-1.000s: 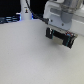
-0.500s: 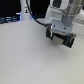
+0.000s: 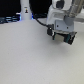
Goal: Open the kcup holder, insert the kcup into the holder, and close the kcup holder
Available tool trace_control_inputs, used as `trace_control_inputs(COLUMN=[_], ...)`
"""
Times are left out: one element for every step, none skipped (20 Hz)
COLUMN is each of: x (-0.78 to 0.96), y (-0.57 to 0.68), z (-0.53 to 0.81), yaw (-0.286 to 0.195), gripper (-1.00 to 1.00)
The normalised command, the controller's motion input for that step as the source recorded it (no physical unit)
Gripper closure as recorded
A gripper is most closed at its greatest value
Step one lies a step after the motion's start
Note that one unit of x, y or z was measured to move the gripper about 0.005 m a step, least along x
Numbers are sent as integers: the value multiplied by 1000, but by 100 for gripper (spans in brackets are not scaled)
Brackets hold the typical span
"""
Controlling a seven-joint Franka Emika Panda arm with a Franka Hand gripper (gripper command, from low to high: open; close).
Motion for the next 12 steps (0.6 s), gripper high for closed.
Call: trace_control_inputs(x=[-458,-447,-433,-419,-411,-406,-414,-432,-425,-431,-442,-462], y=[474,508,541,573,588,608,624,641,645,647,646,644], z=[13,20,25,26,26,26,23,13,14,16,20,22], yaw=[103,95,91,86,85,81,76,71,69,68,67,67], gripper=[-100,-100,-100,-100,-100,-100,-100,-100,-100,-100,-100,-100])
